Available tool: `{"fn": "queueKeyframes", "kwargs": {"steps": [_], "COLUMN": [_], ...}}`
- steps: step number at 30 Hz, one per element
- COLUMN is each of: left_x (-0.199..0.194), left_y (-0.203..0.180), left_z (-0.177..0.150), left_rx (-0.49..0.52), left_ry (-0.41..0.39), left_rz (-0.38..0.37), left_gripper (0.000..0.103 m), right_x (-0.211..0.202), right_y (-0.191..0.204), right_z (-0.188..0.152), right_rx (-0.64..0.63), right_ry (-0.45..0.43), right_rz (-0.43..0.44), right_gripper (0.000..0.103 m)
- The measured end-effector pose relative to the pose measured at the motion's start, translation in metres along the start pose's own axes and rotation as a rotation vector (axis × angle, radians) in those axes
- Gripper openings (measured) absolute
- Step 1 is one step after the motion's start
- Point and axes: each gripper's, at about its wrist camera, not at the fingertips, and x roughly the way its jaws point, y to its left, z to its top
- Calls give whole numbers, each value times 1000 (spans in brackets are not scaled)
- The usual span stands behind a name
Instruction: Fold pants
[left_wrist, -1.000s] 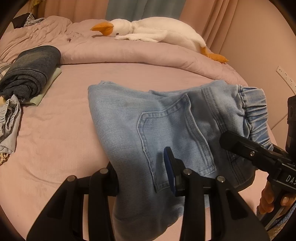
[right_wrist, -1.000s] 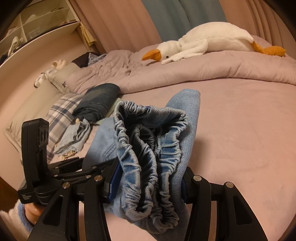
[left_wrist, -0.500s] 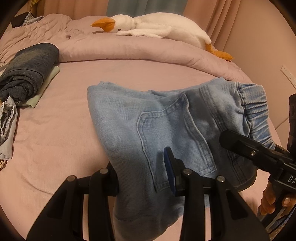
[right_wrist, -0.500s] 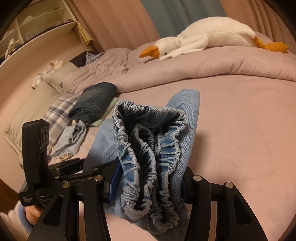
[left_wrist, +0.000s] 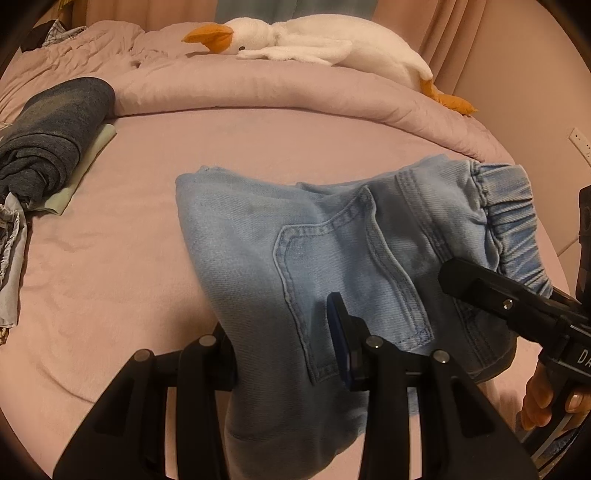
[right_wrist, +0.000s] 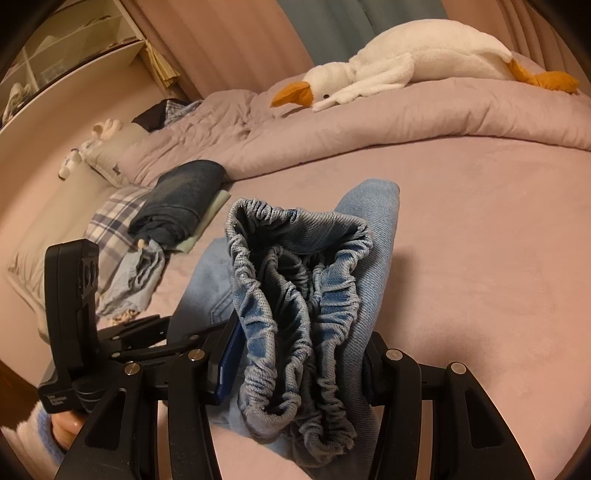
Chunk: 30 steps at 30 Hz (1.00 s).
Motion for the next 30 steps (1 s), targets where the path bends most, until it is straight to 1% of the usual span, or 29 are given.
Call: {"fn": "queueKeyframes", "kwargs": {"steps": [6,24,30], "left_x": [9,13,15], "left_y": [3,5,10], "left_z": [2,3,2], "left_rx": [-5,4,-4], "left_ry": [13,19,26], "left_rz": [8,22,30], "left_gripper": [37,37,38], "right_x": [7,11,13], "right_y": [-5,-9,-17], "right_z": [3,5,1], "right_rx": [16,23,62], "right_ry": [9,15,28], "right_rz": [6,8,6], "right_gripper": [53,53,53]}}
